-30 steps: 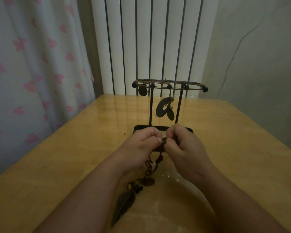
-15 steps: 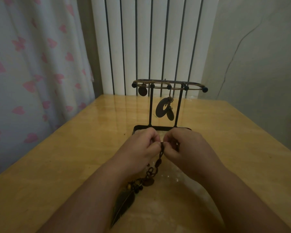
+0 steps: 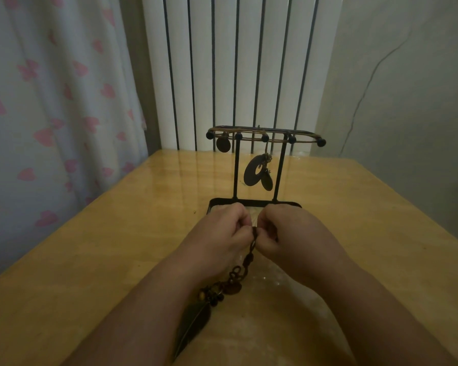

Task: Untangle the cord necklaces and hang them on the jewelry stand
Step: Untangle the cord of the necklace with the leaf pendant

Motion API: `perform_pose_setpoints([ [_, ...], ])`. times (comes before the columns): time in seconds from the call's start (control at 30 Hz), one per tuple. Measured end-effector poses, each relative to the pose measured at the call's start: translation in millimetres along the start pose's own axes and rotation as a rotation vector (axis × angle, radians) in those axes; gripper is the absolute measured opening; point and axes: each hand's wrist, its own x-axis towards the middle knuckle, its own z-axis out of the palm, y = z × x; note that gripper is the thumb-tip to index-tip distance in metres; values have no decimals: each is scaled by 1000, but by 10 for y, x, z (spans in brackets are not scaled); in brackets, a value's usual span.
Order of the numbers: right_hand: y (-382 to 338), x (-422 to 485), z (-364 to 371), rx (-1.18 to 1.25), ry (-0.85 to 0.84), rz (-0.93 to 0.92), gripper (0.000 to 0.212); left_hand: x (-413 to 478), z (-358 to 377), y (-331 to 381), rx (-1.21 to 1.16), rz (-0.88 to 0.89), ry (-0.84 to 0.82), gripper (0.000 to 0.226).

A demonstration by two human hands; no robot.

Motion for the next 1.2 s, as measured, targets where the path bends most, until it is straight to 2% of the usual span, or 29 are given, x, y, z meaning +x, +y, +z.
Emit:
perform_pose_setpoints([
  [0.17,-5,12,1,-31,-30,3,8,-2,-8,23,11,-1,18,20],
  [0.73,9,-7,-5,30,29,-35,10,1,-10,16,-75,11,56,15],
  [0.87,-10,-35,10,189,63,5,16,4,-23,30,-167,-16,77,19],
  [1.03,-4,-28,89,529,195,116,11,11,-43,53,-384,-93,111,17],
  [1.2,71,-31,120,539,183,121,12,11,-41,27,-330,-77,121,16],
])
